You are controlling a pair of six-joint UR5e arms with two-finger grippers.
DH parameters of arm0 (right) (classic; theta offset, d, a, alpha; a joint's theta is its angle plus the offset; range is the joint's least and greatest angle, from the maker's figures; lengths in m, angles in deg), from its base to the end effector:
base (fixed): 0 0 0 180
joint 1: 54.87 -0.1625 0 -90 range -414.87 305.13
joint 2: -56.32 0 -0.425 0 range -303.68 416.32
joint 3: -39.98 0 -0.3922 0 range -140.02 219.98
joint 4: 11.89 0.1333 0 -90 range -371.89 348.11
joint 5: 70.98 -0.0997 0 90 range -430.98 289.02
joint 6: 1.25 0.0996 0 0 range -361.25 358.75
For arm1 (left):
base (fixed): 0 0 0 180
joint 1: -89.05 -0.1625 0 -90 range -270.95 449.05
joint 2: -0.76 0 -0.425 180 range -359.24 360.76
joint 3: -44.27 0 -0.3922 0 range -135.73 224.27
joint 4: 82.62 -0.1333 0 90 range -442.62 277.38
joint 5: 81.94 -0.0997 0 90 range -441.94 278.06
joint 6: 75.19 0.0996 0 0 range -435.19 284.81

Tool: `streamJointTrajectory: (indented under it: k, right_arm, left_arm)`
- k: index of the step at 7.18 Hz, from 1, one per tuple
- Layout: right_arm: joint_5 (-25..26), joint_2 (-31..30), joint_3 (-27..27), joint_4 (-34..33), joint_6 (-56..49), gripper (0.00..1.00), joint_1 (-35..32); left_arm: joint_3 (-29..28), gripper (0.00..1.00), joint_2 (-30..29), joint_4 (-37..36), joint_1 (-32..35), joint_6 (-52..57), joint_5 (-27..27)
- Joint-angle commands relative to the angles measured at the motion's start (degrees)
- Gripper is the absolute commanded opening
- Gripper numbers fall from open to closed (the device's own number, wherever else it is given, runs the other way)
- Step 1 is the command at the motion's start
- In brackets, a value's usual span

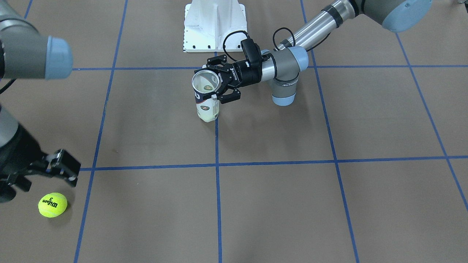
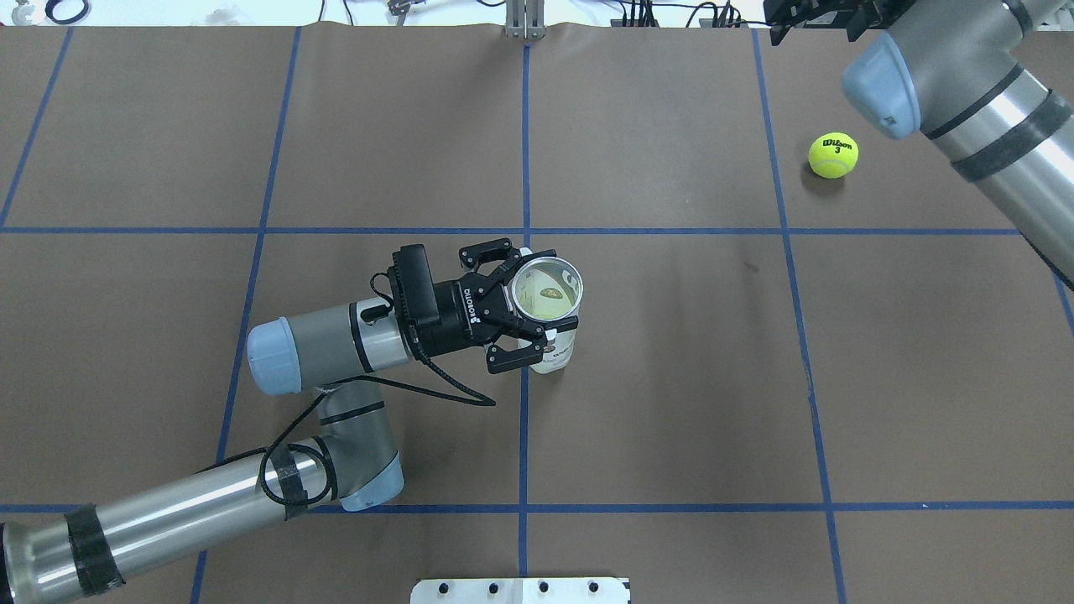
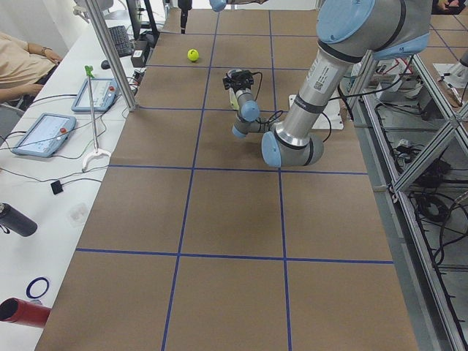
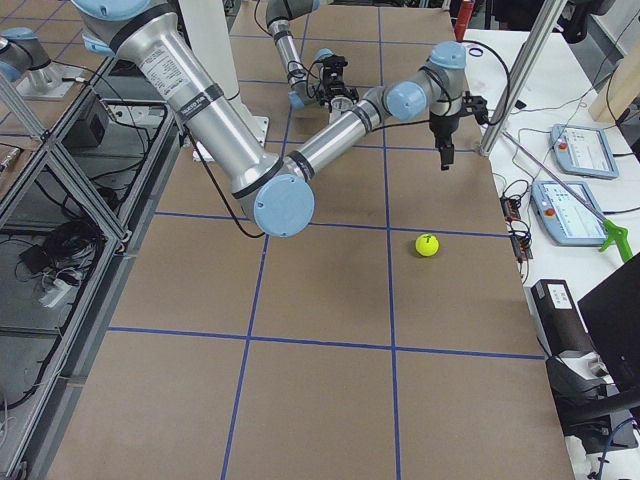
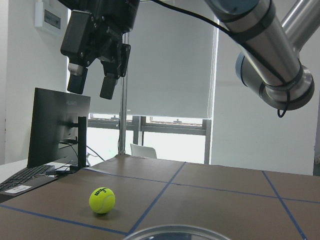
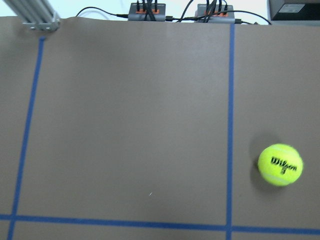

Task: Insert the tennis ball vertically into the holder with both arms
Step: 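Withdraw the right gripper toward the remaining yellow ball, then lower the right gripper onto the second yellow ball and grasp it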

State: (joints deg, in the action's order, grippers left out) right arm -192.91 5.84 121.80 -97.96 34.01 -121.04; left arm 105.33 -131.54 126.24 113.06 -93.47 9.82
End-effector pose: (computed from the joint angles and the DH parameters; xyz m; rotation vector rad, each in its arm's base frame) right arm -0.2235 -0.7055 0.2978 0.2551 -0.7638 0.0171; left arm 0.5630 -0.3934 0.2455 1.7331 1.5895 0.4543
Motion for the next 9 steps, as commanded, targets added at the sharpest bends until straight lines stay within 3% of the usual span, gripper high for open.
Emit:
streamJointTrajectory:
  k: [1,2,4,9]
  right_arm:
    - [-0.58,-0.22,-14.98,16.75,-2.74,0.99,-1.51]
    - [-0.41,-1.88,-17.9,22.55,-2.75,0.99,-1.07]
    - [1.68,-5.92,-17.75,27.16,-2.05,0.99,1.81]
    - [8.46,-11.47,-15.55,29.46,-0.46,0.99,7.81]
  left_arm:
    - [0.02,0.85,0.02,0.15,-0.02,-0.09,0.0]
    - [0.02,0.85,0.02,0.15,-0.02,-0.09,0.0]
    - [0.02,0.85,-0.07,0.15,-0.02,0.0,0.0]
    - [0.02,0.85,-0.16,0.06,0.07,-0.09,0.0]
